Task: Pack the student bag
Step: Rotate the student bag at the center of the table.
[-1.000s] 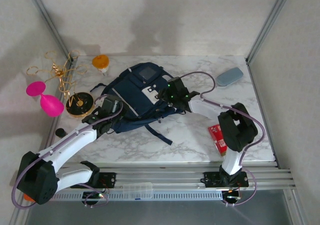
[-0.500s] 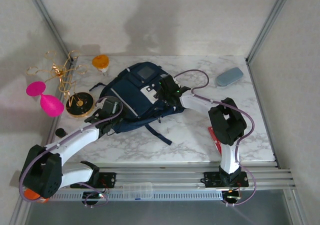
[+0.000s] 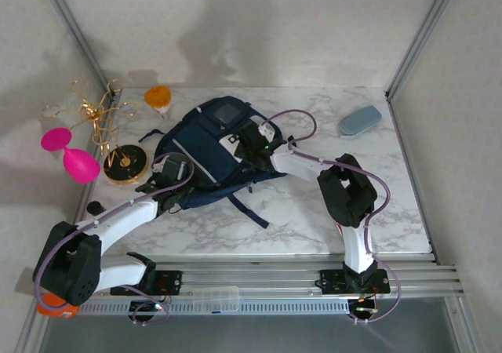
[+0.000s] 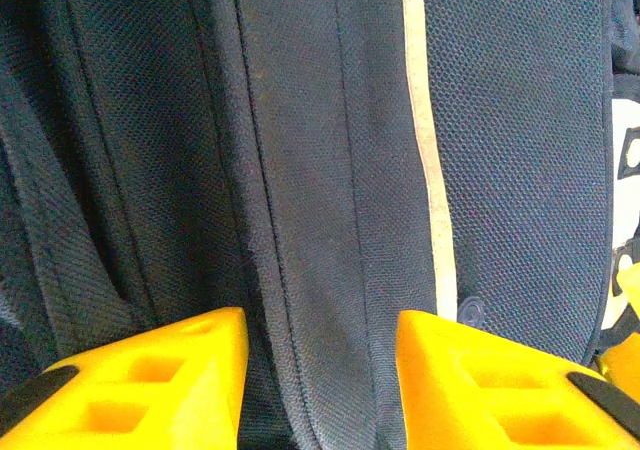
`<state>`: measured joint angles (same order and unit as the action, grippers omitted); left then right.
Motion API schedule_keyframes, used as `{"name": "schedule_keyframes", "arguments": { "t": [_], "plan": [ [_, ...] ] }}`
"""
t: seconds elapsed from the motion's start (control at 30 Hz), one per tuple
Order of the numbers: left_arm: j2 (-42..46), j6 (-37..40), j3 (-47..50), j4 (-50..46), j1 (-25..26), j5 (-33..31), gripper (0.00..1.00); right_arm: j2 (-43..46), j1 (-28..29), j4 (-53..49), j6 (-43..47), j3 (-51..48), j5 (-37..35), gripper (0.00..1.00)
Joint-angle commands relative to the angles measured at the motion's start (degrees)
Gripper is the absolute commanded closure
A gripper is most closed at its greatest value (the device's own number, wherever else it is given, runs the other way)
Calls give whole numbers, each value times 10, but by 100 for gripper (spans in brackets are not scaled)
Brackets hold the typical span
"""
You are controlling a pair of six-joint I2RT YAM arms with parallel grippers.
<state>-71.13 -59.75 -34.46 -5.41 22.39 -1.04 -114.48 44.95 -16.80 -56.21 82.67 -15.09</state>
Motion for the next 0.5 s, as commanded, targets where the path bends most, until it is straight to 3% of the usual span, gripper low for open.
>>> {"name": "schedule_keyframes", "arguments": {
  "t": [0.0, 0.2, 0.33, 0.47],
  "plan": [
    [-2, -1, 11, -3, -2, 14, 57, 16, 15, -17, -9, -13, -9, 39],
    [-4, -3, 11, 0, -2, 14, 57, -59, -5, -9, -1, 42, 49, 47],
    [-8, 0, 7, -2, -2, 14, 57, -64, -16, -3, 20, 64, 34, 56],
    [-14, 5, 4, -4, -2, 11, 57, -47, -32, 21, 33, 55, 43, 79]
  ]
}}
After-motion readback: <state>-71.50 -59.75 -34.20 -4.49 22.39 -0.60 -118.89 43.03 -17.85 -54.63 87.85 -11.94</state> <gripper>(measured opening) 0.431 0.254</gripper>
